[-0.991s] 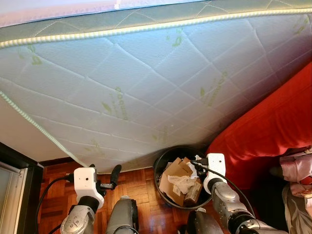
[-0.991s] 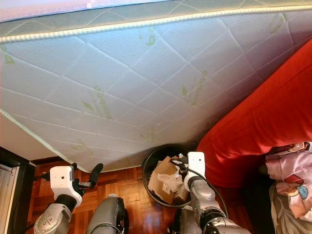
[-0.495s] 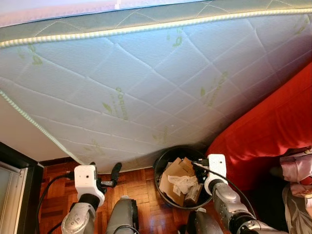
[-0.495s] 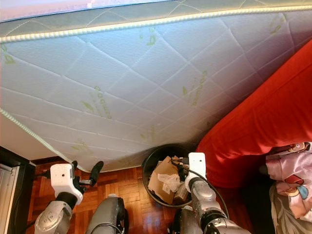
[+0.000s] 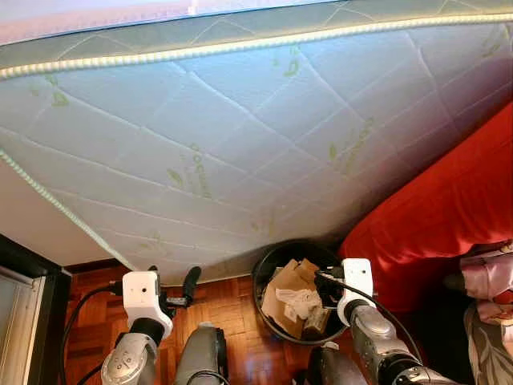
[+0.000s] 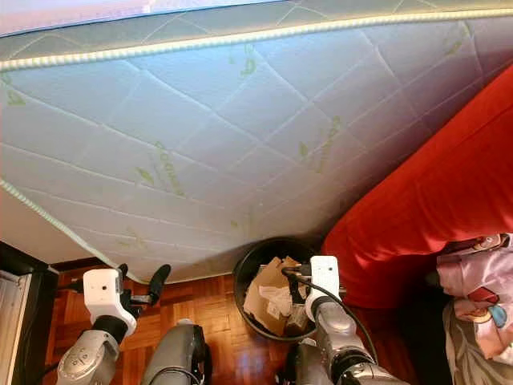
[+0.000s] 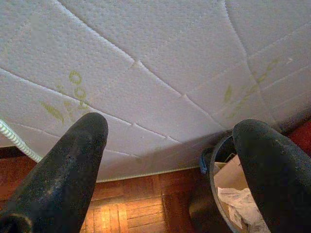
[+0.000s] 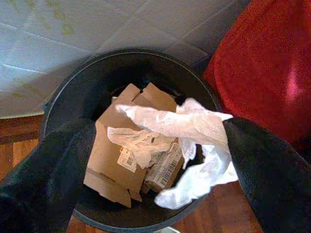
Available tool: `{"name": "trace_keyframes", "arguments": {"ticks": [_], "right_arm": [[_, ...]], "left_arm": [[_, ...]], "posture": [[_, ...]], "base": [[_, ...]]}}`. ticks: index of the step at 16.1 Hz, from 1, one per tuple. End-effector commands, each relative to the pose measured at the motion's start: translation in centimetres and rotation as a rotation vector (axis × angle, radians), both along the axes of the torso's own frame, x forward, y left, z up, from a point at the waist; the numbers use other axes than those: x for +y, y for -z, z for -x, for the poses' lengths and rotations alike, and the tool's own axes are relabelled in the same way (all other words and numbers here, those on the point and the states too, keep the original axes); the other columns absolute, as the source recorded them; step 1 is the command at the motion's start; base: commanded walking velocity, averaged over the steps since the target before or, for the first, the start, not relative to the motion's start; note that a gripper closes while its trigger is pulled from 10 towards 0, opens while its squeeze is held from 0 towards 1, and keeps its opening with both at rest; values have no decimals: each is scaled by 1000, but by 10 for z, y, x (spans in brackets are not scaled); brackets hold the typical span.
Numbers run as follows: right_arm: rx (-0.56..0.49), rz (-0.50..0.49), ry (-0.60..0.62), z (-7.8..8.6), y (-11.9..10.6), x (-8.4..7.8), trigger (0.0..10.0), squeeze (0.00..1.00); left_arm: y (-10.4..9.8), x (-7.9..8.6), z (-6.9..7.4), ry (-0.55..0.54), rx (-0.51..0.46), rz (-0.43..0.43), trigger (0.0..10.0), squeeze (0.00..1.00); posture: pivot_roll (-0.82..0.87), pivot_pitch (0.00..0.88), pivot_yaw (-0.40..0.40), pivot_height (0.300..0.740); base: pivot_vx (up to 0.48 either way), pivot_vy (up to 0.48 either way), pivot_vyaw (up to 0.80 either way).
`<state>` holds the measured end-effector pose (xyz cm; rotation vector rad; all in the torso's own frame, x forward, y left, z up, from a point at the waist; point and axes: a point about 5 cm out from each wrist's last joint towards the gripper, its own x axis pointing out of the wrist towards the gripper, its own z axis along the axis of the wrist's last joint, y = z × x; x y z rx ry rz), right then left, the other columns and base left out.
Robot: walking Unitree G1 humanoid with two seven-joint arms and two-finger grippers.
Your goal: Clean up the room
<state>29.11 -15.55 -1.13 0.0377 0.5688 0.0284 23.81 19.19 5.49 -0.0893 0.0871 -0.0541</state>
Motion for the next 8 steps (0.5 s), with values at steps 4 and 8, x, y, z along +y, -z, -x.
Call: {"name": "trace_keyframes", "arguments": {"ticks": [4,8], "right_arm": [[74,-46,-57,11,11,5,10000,1000],[136,-71,-125,18,18,9,10000,1000]], "left_arm": [[7,1,5,-9,36,10,10000,0],[7,1,4,-9,35,7,10000,0]], "posture": [[194,256,-33,656],[195,254,-34,656]], "base": [[0,0,0],[0,0,0]]}}
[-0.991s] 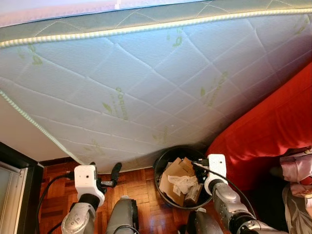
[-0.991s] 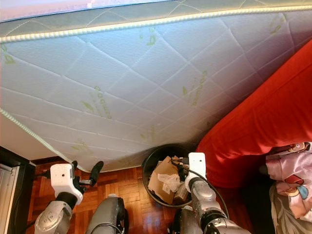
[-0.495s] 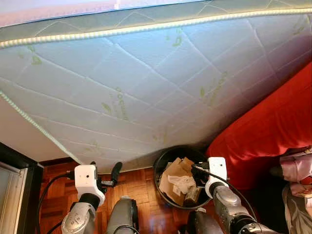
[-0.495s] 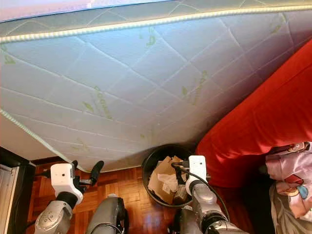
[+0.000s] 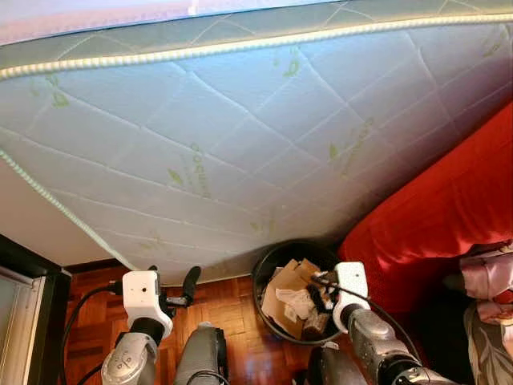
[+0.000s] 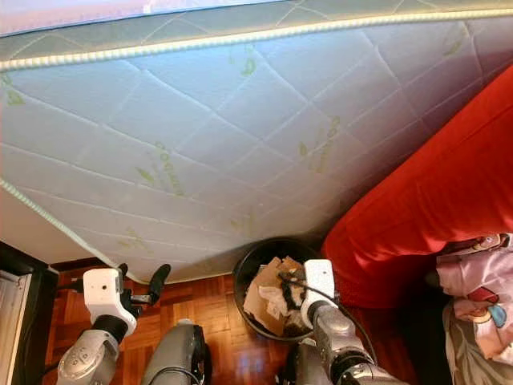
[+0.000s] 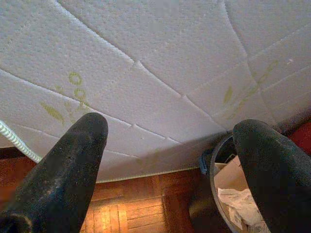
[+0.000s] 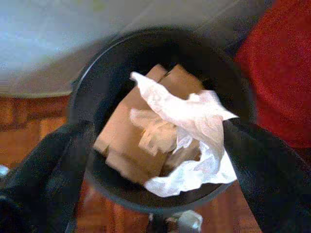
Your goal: Clean up the room
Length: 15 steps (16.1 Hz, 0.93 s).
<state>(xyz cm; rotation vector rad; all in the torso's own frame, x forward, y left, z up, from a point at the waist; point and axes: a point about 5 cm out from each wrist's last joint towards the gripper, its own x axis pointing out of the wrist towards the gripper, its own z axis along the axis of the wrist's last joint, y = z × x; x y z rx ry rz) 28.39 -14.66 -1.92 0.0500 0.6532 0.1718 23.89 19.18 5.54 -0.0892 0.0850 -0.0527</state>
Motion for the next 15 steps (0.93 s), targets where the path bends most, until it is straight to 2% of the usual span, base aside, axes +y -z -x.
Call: {"name": "trace_keyframes", "arguments": {"ticks": [1,4,5,6,8,10,11,13,15], "right_arm": [[62,13,-67,14,12,5,10000,1000],[18,127,-148,13,10,6,10000,1000],[-6,164,-163,11,9,5,10000,831],[-23,199,-181,9,7,5,10000,0],[-78,313,-252,5,3,6,10000,0],[-111,373,-301,3,0,9,10000,0],[-96,377,-301,4,2,10,10000,0],[82,194,-243,18,16,15,10000,0],[-11,251,-258,12,10,16,10000,0]], "left_arm": [[8,1,5,-8,37,7,10000,0],[8,1,4,-7,36,6,10000,0],[8,1,3,-7,36,6,10000,0],[8,1,3,-7,36,5,10000,0],[8,2,2,-8,37,2,10000,0],[8,1,2,-9,35,3,10000,0],[7,0,1,-8,34,3,10000,0],[8,-1,1,-3,36,6,10000,0],[8,-1,1,-3,36,7,10000,0]], "posture": [[193,254,-34,656],[197,253,-34,656],[197,253,-33,656],[196,251,-33,656],[195,249,-34,656],[196,248,-34,656],[195,249,-33,656],[195,250,-32,656],[198,250,-34,656]], "base": [[0,0,0],[0,0,0],[0,0,0],[0,0,0],[0,0,0],[0,0,0],[0,0,0],[0,0,0],[0,0,0]]}}
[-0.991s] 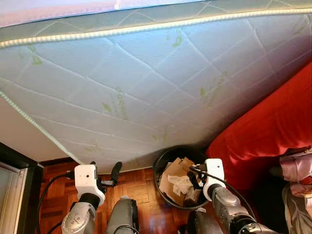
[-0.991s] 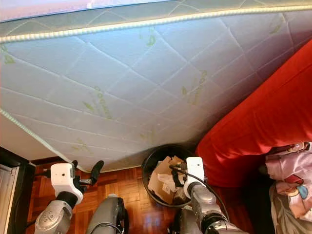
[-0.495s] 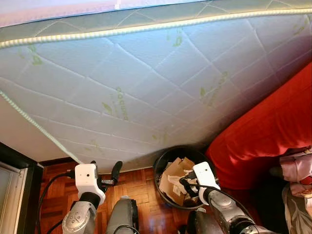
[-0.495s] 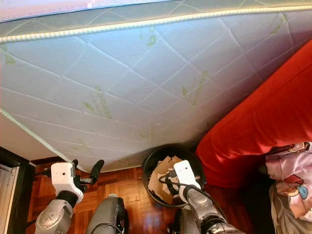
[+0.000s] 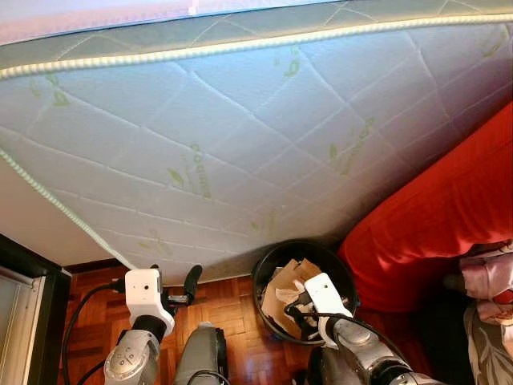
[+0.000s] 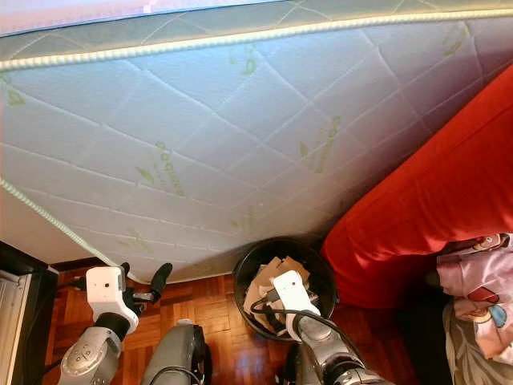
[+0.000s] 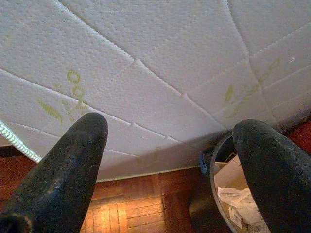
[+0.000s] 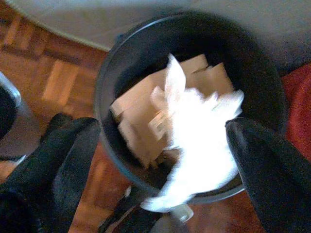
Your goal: Clean up the room
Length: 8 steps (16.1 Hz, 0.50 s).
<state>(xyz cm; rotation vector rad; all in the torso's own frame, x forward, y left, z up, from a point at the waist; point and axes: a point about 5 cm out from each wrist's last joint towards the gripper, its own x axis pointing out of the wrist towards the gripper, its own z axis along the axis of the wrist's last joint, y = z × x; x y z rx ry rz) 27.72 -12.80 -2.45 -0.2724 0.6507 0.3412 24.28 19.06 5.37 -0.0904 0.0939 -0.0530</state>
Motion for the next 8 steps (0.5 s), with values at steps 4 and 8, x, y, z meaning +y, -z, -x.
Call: {"name": "trace_keyframes", "arguments": {"ticks": [4,8], "right_arm": [[-58,45,72,-9,-7,-11,10000,0],[-15,-11,99,-5,-4,-9,10000,0]], "left_arm": [[6,0,4,-3,27,6,10000,0],[7,-1,3,-3,27,10,10000,0]], "posture": [[192,250,-34,656],[190,246,-37,656]], "base": [[0,0,0],[0,0,0]]}}
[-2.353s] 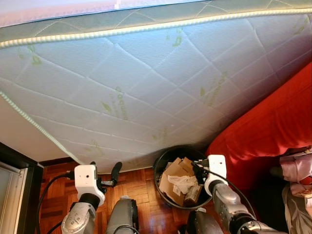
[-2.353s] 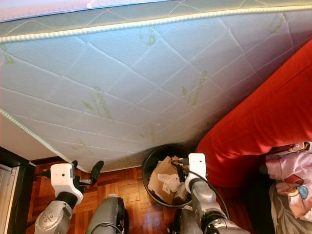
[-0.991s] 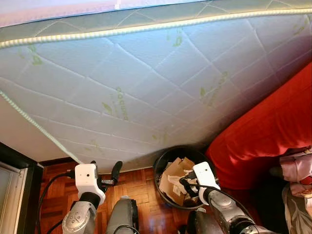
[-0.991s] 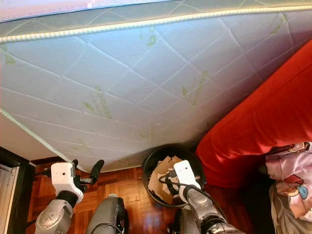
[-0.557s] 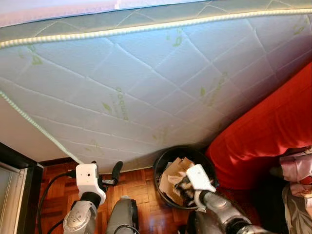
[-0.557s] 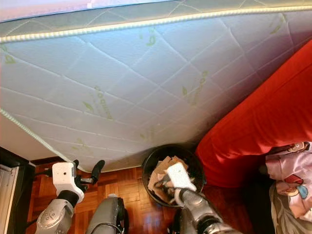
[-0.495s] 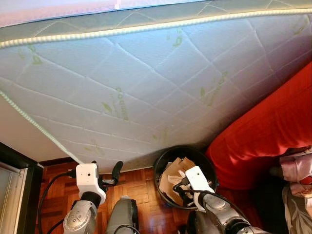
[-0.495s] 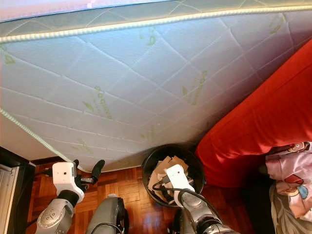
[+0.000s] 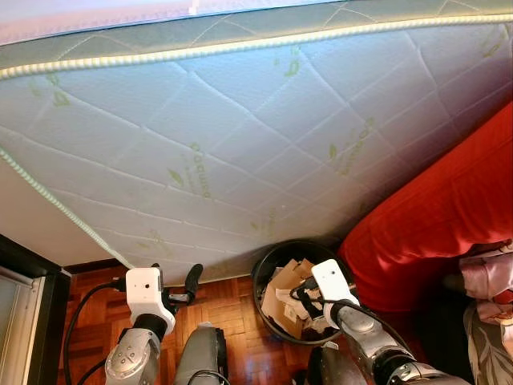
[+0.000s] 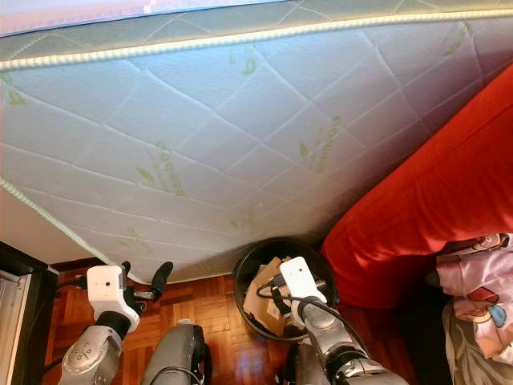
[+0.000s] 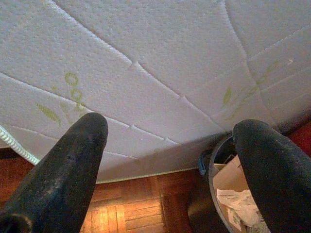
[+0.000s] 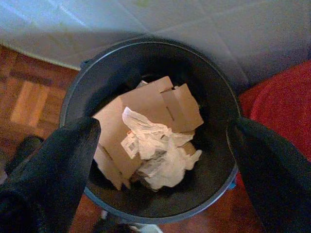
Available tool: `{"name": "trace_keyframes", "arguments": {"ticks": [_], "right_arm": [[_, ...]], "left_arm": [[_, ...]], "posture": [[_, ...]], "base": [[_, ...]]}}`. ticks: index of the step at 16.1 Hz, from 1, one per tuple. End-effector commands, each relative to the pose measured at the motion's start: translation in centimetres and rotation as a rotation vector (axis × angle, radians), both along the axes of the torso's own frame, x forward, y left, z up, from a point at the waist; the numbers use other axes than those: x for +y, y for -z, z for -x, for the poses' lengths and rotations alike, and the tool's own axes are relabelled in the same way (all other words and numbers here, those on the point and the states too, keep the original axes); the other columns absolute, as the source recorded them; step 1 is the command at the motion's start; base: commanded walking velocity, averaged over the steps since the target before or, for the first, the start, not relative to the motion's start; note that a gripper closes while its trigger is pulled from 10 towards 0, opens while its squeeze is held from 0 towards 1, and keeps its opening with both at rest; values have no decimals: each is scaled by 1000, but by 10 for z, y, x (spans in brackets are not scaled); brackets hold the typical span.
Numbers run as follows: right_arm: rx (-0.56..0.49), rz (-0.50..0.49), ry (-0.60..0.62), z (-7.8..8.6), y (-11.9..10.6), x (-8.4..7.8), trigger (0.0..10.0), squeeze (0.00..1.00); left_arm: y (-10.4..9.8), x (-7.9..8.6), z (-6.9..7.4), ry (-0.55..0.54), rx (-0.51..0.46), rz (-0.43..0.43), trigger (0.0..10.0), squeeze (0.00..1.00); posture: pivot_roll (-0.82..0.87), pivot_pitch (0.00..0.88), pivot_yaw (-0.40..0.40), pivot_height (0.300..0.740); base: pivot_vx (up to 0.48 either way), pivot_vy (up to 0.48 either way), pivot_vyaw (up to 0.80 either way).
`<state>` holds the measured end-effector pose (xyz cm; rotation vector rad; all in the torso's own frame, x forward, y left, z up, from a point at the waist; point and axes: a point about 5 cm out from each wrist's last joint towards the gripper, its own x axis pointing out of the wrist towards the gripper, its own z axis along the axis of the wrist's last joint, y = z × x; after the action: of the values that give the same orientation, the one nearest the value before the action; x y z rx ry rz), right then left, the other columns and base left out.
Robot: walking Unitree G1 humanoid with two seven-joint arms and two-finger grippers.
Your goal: Clean up the room
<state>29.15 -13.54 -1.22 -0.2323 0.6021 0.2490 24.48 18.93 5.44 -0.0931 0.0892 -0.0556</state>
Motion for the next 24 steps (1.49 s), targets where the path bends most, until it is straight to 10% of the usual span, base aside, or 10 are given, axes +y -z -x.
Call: {"name": "trace_keyframes", "arguments": {"ticks": [1,13,24], "right_arm": [[46,-104,92,9,9,-2,10000,0],[176,-277,369,58,44,-30,10000,0],[220,-268,465,80,56,-46,10000,0]], "left_arm": [[10,0,5,-7,40,6,10000,0],[38,10,-5,-30,133,-4,10000,0],[90,23,8,-68,465,-3,10000,0]], "posture": [[188,239,-37,656],[155,143,-35,721],[117,0,-12,740]], "base": [[0,0,0],[0,0,0],[0,0,0]]}}
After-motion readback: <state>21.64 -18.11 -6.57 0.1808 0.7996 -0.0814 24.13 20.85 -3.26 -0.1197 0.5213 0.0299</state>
